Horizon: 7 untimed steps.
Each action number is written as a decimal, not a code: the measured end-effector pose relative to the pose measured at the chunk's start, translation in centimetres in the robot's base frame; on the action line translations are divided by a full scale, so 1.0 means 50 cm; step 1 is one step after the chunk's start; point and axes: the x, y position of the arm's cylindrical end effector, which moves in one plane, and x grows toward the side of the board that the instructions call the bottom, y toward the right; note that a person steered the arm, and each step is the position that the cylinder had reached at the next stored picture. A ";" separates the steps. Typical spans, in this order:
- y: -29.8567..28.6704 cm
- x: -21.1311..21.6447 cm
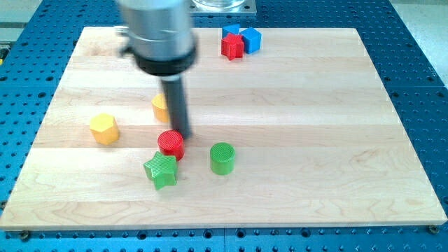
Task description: Place the yellow blocks close to each other near to the center of the board
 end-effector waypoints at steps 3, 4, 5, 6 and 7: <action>-0.288 0.004; -0.110 -0.066; -0.132 -0.027; 0.119 -0.067; 0.176 -0.252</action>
